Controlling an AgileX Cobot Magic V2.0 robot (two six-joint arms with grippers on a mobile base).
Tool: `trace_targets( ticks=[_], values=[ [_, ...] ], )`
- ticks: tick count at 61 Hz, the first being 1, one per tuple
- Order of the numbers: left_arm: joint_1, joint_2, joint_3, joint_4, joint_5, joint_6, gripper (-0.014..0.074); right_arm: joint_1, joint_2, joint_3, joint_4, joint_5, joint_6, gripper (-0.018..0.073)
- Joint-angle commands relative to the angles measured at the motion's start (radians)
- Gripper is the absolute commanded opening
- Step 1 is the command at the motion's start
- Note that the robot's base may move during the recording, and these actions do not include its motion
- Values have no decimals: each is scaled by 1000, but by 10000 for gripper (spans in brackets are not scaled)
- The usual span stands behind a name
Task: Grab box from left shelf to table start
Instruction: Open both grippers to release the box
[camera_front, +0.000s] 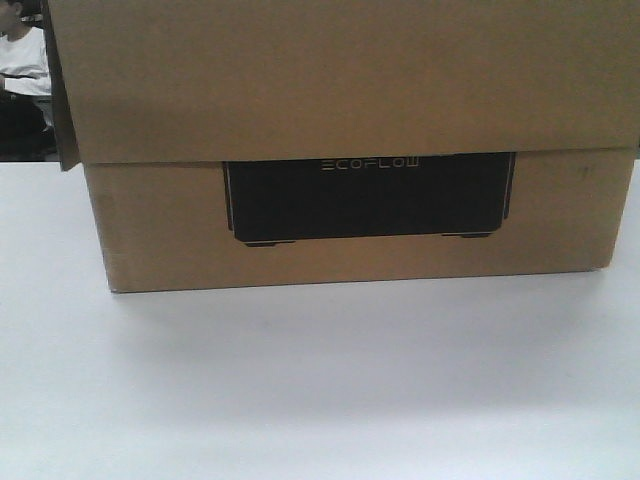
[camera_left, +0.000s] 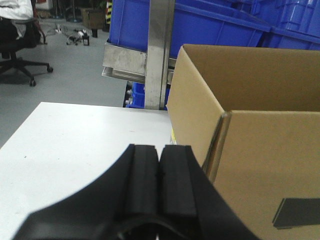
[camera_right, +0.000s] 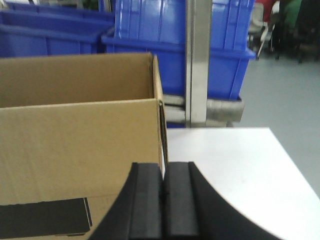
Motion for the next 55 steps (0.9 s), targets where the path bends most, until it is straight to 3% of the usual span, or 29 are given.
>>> trace_targets(
  ticks=[1,16,55],
  values=[
    [3,-81,18,4,-98,0,-67,-3,-91,2,-14,-86,-12,23],
    [3,-194,33,4,-82,0,-67,-3,-219,19,-14,-68,-12,23],
    [3,-194,33,4,-82,0,-67,-3,-248,73,-27,-79,-12,23]
  ],
)
